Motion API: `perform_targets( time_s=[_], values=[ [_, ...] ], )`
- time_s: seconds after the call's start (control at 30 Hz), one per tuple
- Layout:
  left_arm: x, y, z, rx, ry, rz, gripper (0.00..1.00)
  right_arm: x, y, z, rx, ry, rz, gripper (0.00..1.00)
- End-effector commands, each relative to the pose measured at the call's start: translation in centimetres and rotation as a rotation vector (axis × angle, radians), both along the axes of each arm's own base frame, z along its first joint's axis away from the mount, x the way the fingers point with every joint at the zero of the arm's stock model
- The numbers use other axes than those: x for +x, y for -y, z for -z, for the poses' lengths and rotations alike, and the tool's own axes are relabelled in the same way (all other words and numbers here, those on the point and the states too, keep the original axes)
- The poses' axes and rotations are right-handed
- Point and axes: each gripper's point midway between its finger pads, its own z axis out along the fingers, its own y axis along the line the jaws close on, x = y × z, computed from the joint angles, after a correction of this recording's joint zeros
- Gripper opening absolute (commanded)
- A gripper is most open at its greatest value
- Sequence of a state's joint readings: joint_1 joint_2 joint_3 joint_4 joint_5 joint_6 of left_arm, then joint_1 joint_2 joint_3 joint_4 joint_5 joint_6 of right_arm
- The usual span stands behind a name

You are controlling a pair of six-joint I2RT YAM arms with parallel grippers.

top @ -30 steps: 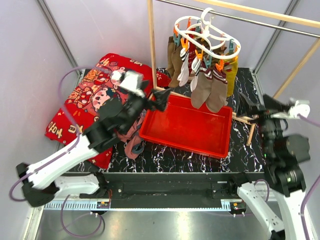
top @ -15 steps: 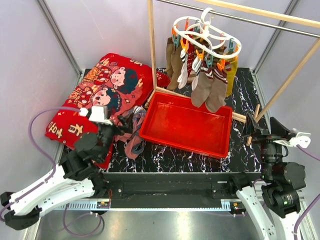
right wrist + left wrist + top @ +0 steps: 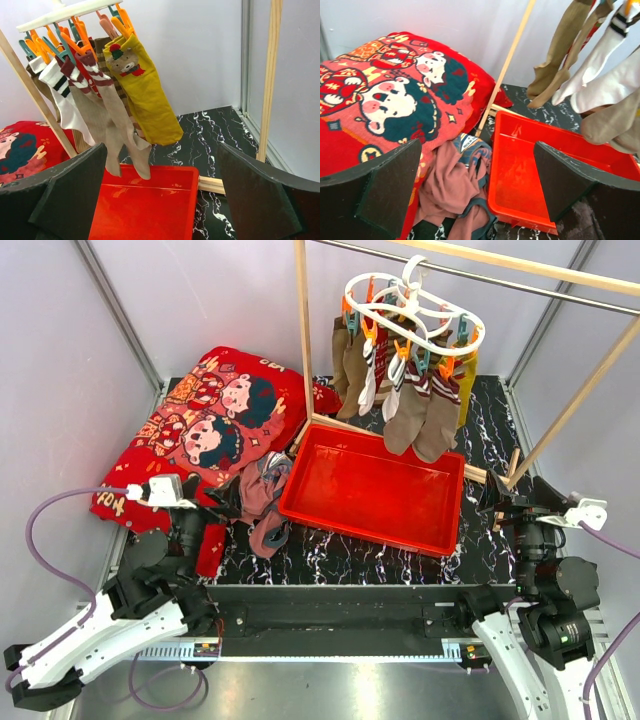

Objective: Clip the socks to the hanger
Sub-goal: Reset both arms

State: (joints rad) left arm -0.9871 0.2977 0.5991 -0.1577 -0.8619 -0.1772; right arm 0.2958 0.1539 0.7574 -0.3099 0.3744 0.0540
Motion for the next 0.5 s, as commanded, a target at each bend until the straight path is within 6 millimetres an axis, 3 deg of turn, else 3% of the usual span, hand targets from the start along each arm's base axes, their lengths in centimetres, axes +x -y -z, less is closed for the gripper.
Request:
perform_targets(
  time_s=[0.0,0.47],
  values=[
    [0.11,-1.22,-0.09,-0.019,-0.002,-0.066,0.99,0.09,0.34,-0.45,-0.002,0.012,0.021,1.0],
    [-0.05,-1.83,-0.04,-0.015,-0.002,-0.083,0.99,-0.03,0.5,-0.65,-0.002,0.018,0.028,1.0]
  ],
)
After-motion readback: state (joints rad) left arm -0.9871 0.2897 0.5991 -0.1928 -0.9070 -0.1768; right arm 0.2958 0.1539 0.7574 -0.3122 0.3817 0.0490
